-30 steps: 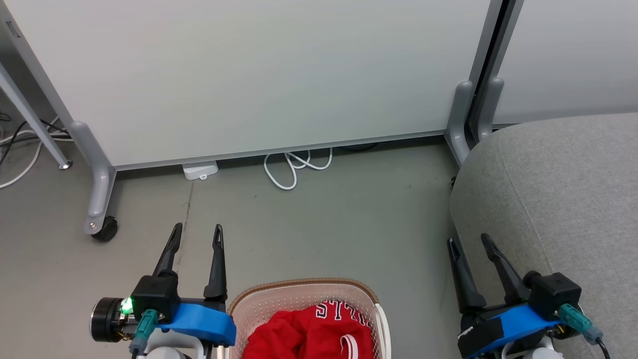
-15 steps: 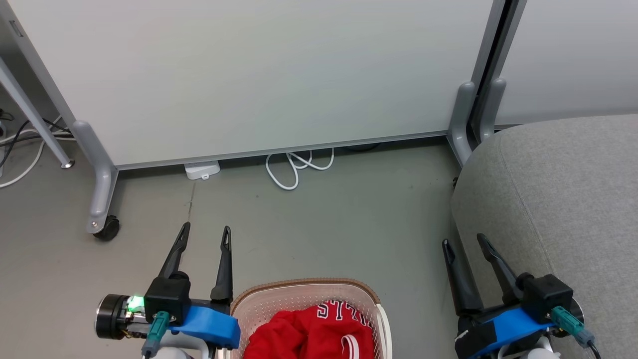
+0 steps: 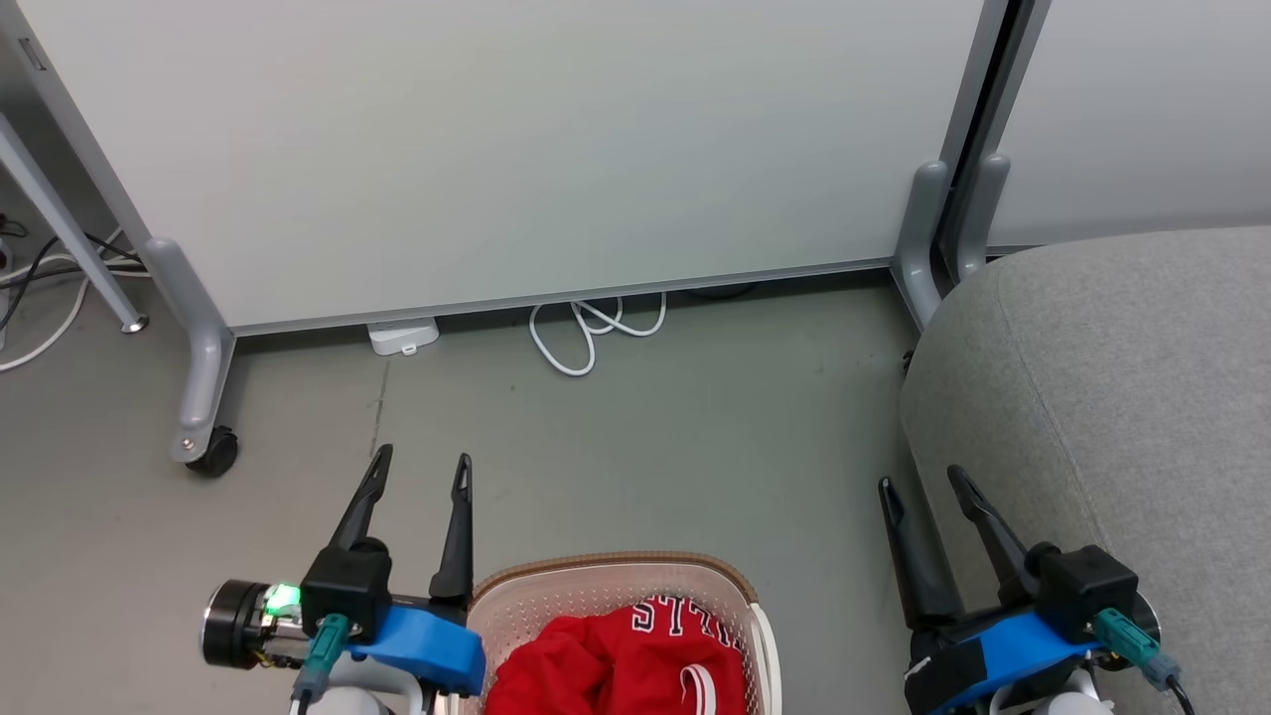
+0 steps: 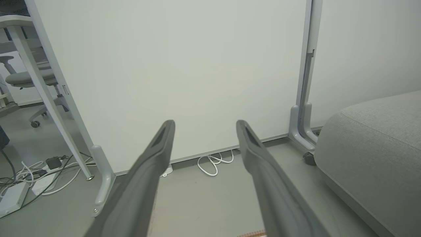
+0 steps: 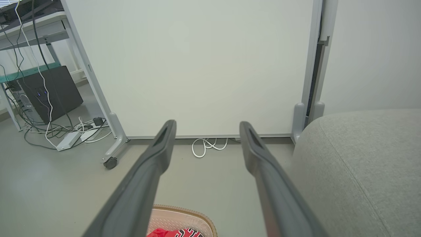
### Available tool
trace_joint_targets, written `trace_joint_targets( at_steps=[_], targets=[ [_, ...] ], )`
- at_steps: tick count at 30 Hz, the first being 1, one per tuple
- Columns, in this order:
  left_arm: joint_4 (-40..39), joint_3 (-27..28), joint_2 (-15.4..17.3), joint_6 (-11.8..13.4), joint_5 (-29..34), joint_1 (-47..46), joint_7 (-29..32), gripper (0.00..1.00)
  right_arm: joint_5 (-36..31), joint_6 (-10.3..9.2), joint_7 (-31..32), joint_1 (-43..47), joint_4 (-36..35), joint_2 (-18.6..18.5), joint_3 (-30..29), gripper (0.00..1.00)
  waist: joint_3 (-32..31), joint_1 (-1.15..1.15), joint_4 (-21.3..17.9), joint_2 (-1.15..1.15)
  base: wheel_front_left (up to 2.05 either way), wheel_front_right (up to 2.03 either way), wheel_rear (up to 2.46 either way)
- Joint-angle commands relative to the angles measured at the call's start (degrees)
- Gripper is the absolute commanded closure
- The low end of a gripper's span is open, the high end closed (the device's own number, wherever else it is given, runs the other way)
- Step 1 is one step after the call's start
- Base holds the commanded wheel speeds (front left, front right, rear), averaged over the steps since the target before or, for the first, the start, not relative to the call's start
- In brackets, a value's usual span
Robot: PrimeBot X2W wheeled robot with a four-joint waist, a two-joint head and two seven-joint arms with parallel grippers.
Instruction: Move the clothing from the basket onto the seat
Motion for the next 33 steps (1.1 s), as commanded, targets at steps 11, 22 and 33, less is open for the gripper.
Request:
trace_joint_targets(
  at_steps=[11,22,33],
  targets=[
    [7.30,-4.47,2.19,-2.89,2.17,-6.95,-0.29,0.00,-0.55,0.03,-0.22,-2.01,-0.12,-0.32,0.86,0.00,3.14,0.00,-1.92,0.00,0.00,0.00,0.00],
    [18.13,-15.23,5.07,-4.47,3.14,-15.83,-0.29,0.00,-0.40,0.03,-0.21,-5.90,-1.12,-0.30,0.68,0.00,11.24,0.00,-5.47,0.00,0.00,0.00,0.00],
    [29.71,-34.25,9.09,-4.37,-1.74,-26.13,-0.29,0.00,-0.70,0.03,-0.22,-11.19,-3.02,-0.29,1.39,0.00,21.62,0.00,-8.47,0.00,0.00,0.00,0.00]
  ],
)
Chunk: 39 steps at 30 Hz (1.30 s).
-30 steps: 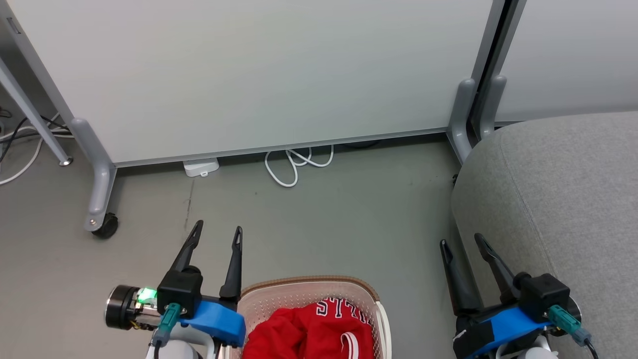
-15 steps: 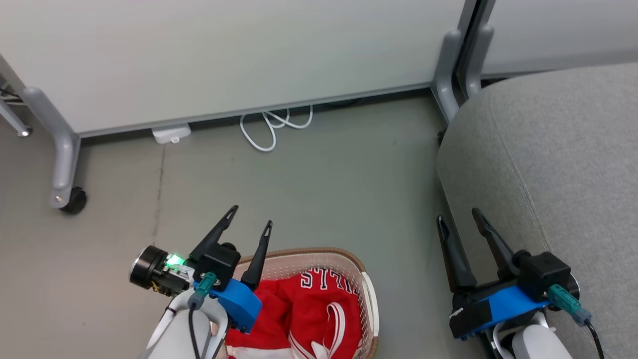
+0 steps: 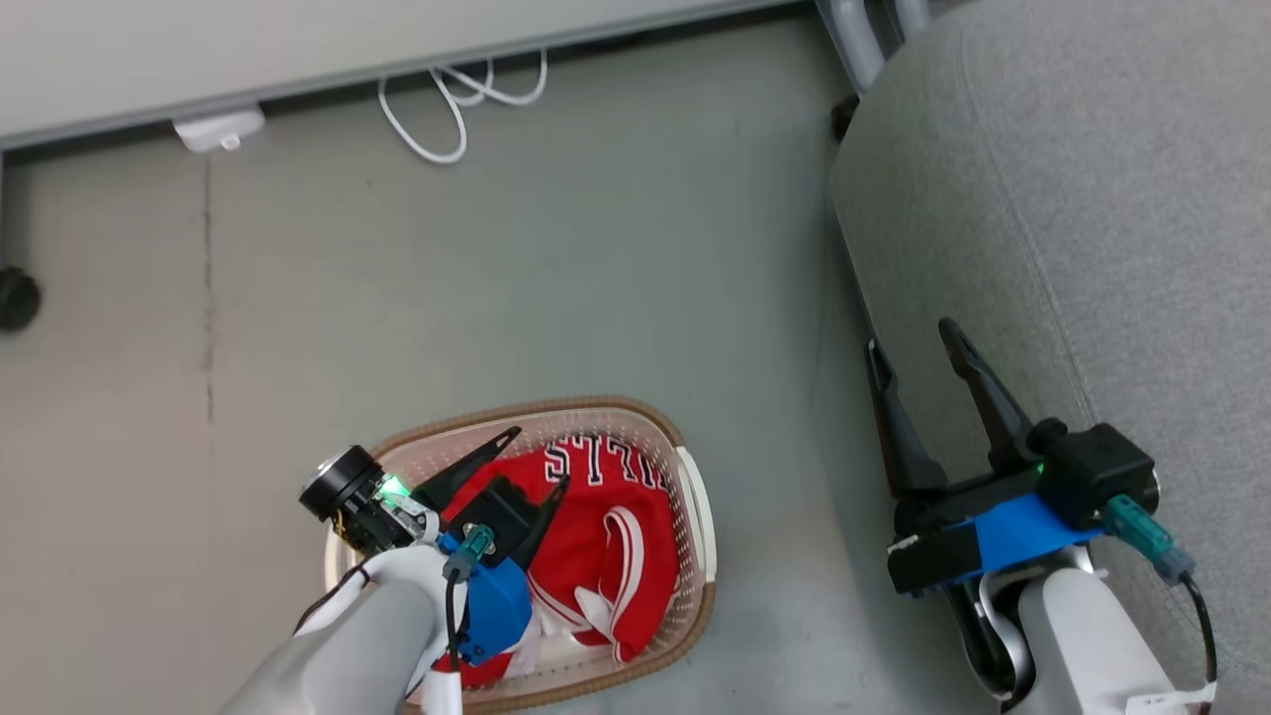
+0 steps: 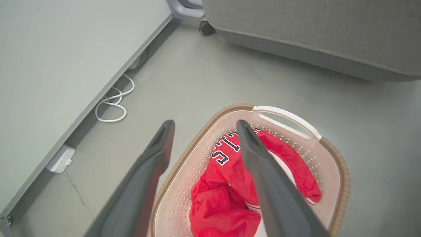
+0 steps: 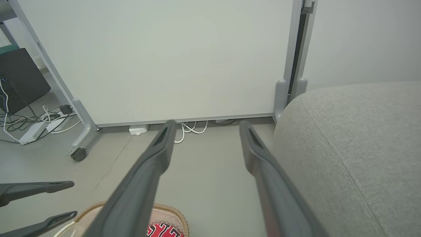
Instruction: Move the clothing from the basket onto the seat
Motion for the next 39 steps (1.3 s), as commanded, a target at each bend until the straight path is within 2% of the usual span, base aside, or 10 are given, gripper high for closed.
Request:
trace_joint_targets(
  at_steps=[1,15,18,29,39],
  targets=[
    [0.99,-1.72,0.57,0.00,-0.83,-2.23,-0.27,0.00,-0.26,0.03,-0.22,-1.48,-0.44,-0.23,0.04,0.00,3.48,-0.01,-1.28,0.00,0.00,0.00,0.00],
    [14.69,-25.69,2.64,-0.01,-6.11,-12.68,-0.27,0.00,-1.80,0.03,-0.22,-7.47,-2.99,-0.23,-0.45,0.00,15.54,-0.01,-3.06,0.00,0.00,0.00,0.00],
    [17.30,-28.71,2.49,-0.01,-6.97,-14.30,0.02,0.00,-2.03,0.03,-0.22,-8.48,-3.39,-0.22,-0.39,0.00,17.88,-0.01,-3.32,0.00,0.00,0.00,0.00],
    [22.47,-30.75,2.30,-0.02,-2.91,-18.18,4.90,0.00,-2.88,0.03,-0.22,-12.04,-5.35,-0.22,-0.33,0.00,25.92,-0.01,-4.06,0.00,0.00,0.00,0.00],
    [24.09,-30.76,3.79,-0.01,-3.14,-20.87,9.91,0.00,-2.77,0.03,-0.22,-14.41,-7.51,-0.22,-1.43,0.00,32.73,-0.01,-5.20,0.00,0.00,0.00,0.00]
  ],
)
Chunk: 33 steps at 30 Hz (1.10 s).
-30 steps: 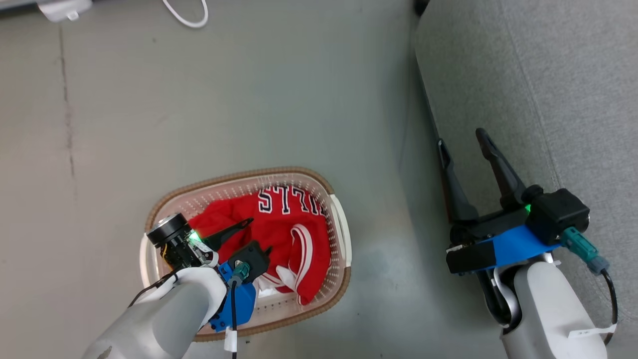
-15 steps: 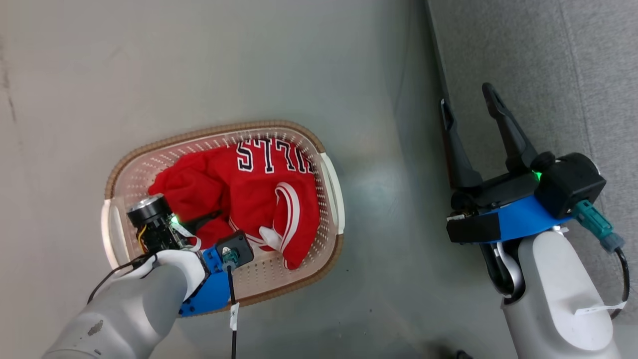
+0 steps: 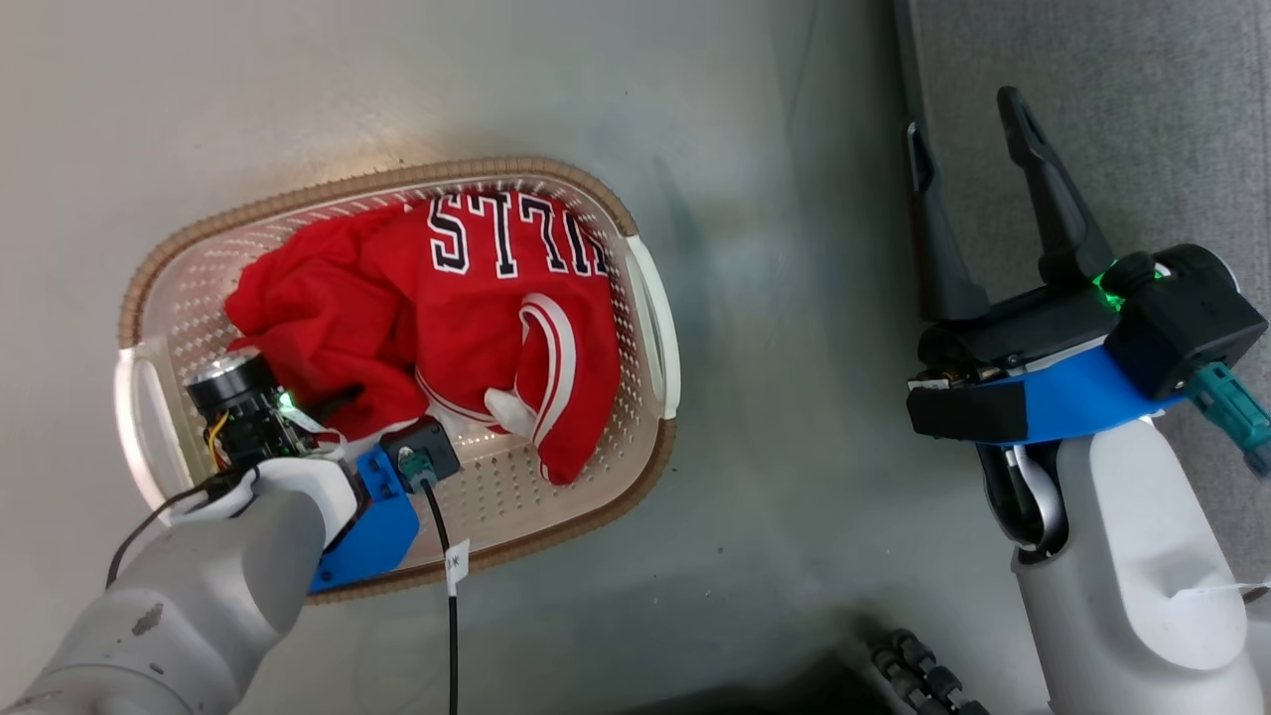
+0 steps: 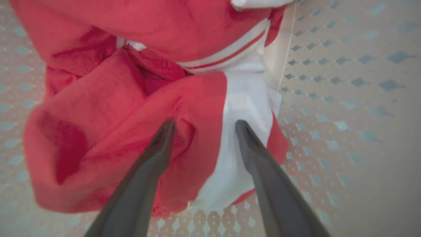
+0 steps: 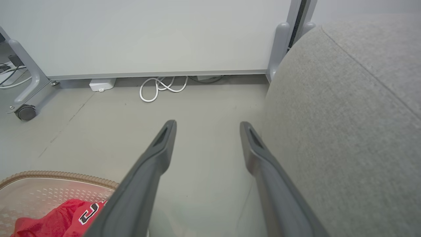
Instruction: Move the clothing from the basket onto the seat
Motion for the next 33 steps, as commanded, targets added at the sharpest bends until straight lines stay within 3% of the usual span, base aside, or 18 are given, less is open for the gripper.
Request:
trace_joint_targets(
  at_steps=[1,21,22,23,33],
  targets=[
    [0.06,-0.18,0.42,-0.02,0.19,-1.57,0.57,0.00,0.11,0.03,-0.22,-1.20,-0.65,-0.20,-0.32,0.00,2.41,-0.01,-0.60,0.00,0.00,0.00,0.00],
    [1.10,-0.17,1.24,-0.02,1.44,-6.77,6.07,0.00,0.76,0.03,-0.22,-1.66,-6.51,-0.20,-2.19,0.00,9.87,-0.01,-0.97,0.00,0.00,0.00,0.00],
    [1.13,-0.17,1.21,-0.02,1.63,-6.54,6.34,0.60,0.77,0.03,-0.22,-1.64,-6.59,-0.20,-2.24,0.00,9.89,-0.01,-1.02,0.00,0.00,0.00,0.00],
    [1.15,-0.18,1.19,-0.02,1.76,-6.58,6.42,1.00,0.78,0.03,-0.22,-1.62,-6.66,-0.20,-2.34,0.00,9.90,-0.01,-1.05,0.00,0.00,0.00,0.00],
    [1.28,-0.18,0.35,-0.02,2.51,-5.93,5.81,1.00,0.93,0.03,-0.22,-2.11,-6.41,-0.20,-2.39,0.00,9.19,-0.01,-1.13,0.00,0.00,0.00,0.00]
  ],
)
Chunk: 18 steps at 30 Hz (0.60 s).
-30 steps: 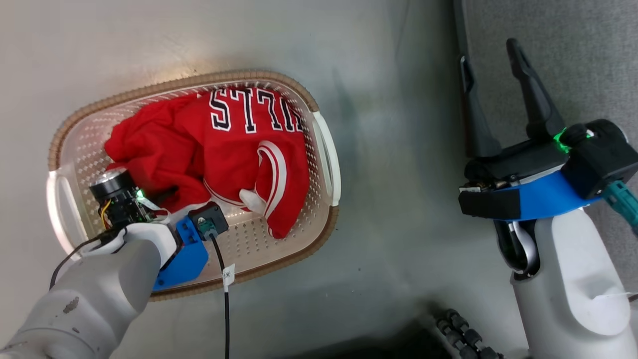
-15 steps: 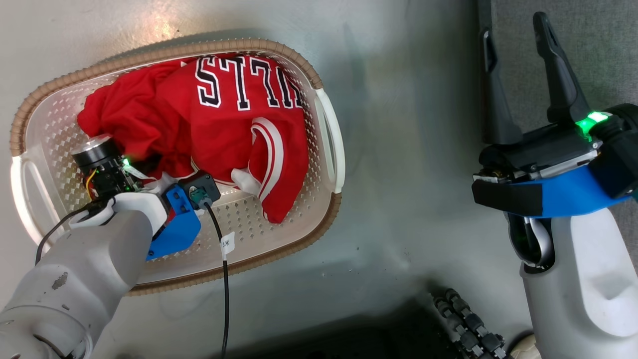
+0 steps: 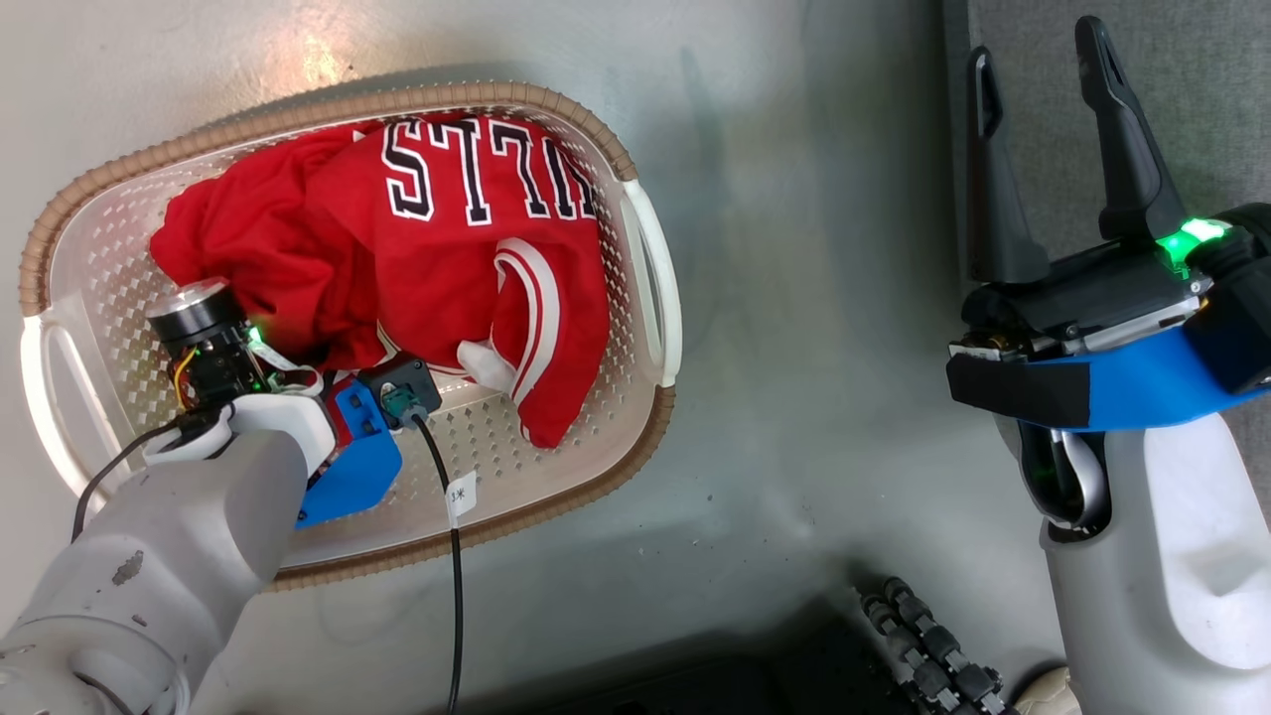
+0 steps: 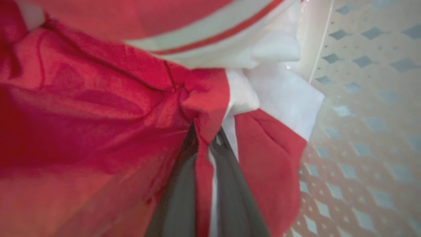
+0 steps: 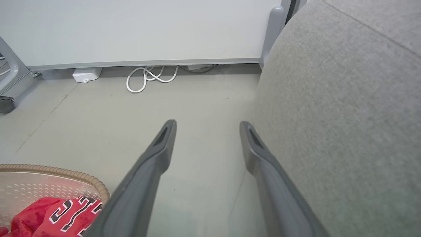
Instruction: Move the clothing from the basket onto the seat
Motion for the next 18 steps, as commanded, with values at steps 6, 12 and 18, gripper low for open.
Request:
trace_joint_targets(
  at_steps=[6,12,18],
  targets=[
    [-0.01,-0.16,-0.96,-0.02,-0.25,0.54,-1.07,1.00,0.58,0.03,-0.22,-0.62,0.59,-0.20,-0.04,0.00,-1.63,0.00,0.16,0.00,0.00,0.00,0.00],
    [-0.76,-0.17,-2.74,-0.01,-0.93,1.21,-2.29,1.00,0.11,0.03,-0.22,0.12,1.47,-0.20,-0.49,0.00,-4.28,0.00,1.23,0.00,0.00,0.00,0.00],
    [-1.65,-0.18,-4.26,-0.01,-2.20,2.65,-4.12,1.00,-0.52,0.03,-0.22,0.83,2.35,-0.20,-0.75,0.00,-7.92,0.00,2.72,0.00,0.00,0.00,0.00]
  ],
)
